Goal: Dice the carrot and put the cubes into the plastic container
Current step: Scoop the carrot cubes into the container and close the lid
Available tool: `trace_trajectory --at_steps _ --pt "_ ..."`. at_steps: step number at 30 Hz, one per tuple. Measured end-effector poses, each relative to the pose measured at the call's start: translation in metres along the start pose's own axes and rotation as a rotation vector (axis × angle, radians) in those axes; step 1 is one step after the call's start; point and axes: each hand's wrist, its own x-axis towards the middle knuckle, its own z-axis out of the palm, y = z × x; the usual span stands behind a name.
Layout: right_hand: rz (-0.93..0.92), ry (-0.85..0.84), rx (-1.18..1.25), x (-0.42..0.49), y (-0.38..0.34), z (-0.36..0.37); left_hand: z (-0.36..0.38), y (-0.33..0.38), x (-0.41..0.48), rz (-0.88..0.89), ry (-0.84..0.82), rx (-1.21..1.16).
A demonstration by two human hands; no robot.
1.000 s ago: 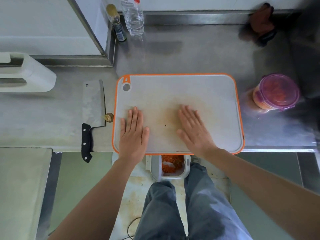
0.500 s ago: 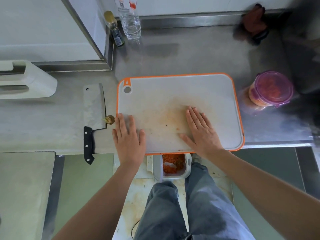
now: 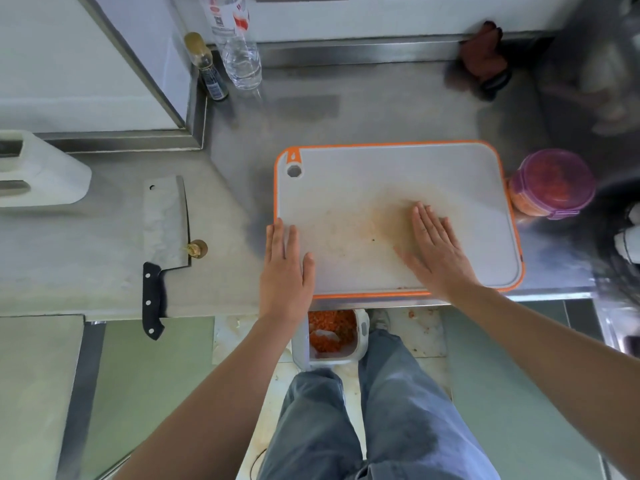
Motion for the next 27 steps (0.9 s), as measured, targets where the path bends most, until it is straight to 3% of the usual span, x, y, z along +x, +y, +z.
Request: trace_trajectory --at_steps 3,5,7,11,13,15,17,19,21,23,27 --pt "0.023 0.102 0.114 -0.002 0.004 0.000 0.001 -0.001 0.001 -0.012 0.022 -0.011" --pt "0.187 0.136 0.172 -0.005 -0.006 0.002 0.003 -0.004 -0.003 -0.003 0.017 -0.021" --pt "0.297 0.069 0.166 -0.008 -0.027 0.008 0.005 -0.007 -0.006 0.006 0.008 -0.041" --pt "0.021 -0.006 0.180 -0.010 -0.083 0.021 0.008 -0.013 -0.005 0.039 0.014 -0.073" --pt "-0.189 0.005 0.258 -0.011 -0.100 0.021 0.008 -0.016 -0.005 0.063 0.003 -0.071" --pt "-0.268 0.038 0.387 -0.013 -0.099 0.012 0.007 -0.019 -0.005 0.090 -0.021 -0.075" --pt "-0.191 0.140 0.446 -0.017 -0.085 0.006 0.007 -0.023 -0.005 0.122 -0.051 -0.075" --pt "0.010 0.234 0.425 -0.025 -0.066 0.008 0.008 -0.027 -0.005 0.170 -0.073 -0.046" --pt "0.254 0.197 0.366 -0.032 -0.058 0.014 0.011 -0.030 -0.006 0.204 -0.085 -0.002" --pt "0.342 0.086 0.262 -0.036 -0.069 0.021 0.013 -0.029 -0.007 0.201 -0.096 0.020" --pt "0.025 0.031 0.419 -0.033 -0.106 0.025 0.010 -0.026 -0.008 0.198 -0.120 0.022"
